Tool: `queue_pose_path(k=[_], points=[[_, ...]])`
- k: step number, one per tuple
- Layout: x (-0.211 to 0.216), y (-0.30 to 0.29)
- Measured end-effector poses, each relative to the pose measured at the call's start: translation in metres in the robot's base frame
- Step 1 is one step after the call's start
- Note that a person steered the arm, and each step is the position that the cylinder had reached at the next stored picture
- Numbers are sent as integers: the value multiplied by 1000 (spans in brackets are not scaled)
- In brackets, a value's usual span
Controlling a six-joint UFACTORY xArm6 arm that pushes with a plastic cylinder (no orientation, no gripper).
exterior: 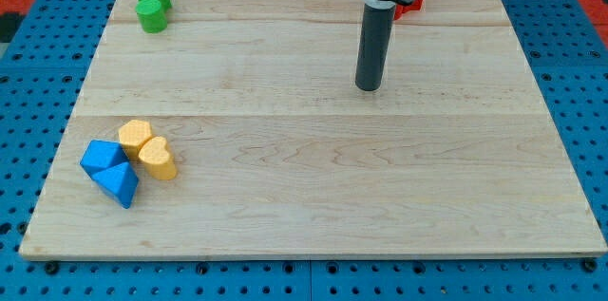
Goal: Move arm at bottom center of the board
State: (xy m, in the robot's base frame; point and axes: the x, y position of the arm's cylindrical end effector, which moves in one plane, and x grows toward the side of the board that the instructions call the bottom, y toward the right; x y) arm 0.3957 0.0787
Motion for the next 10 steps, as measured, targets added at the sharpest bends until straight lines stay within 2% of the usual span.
queue_pose_path(k=[9,10], points=[[0,14],[12,16]])
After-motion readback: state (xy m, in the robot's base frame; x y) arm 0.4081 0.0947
